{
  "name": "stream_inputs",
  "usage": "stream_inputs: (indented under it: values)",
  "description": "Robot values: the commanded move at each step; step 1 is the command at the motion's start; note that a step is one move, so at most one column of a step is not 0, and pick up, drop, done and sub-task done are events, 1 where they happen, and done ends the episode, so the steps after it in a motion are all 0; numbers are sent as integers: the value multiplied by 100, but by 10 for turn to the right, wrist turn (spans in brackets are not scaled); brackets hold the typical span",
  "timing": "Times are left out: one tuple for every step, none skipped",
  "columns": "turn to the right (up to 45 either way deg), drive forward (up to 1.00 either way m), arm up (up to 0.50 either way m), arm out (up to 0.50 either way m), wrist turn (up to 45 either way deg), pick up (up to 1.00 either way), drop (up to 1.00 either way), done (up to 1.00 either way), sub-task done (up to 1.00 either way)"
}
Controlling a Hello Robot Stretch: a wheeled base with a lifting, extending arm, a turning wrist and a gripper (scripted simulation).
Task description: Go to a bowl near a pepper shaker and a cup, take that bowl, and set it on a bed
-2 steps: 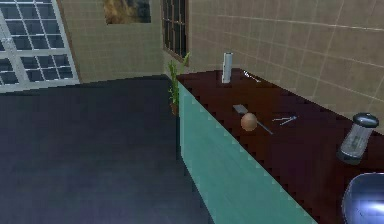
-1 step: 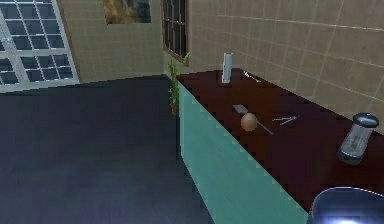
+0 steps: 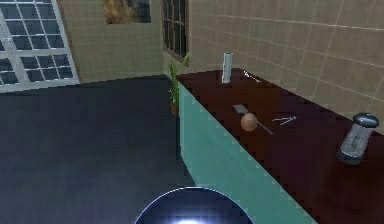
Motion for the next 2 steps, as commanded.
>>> stream_inputs:
  values:
    - [-450, 0, 0, 0, 0, 0, 0, 0, 0]
    - [-450, 0, 0, 0, 0, 0, 0, 0, 0]
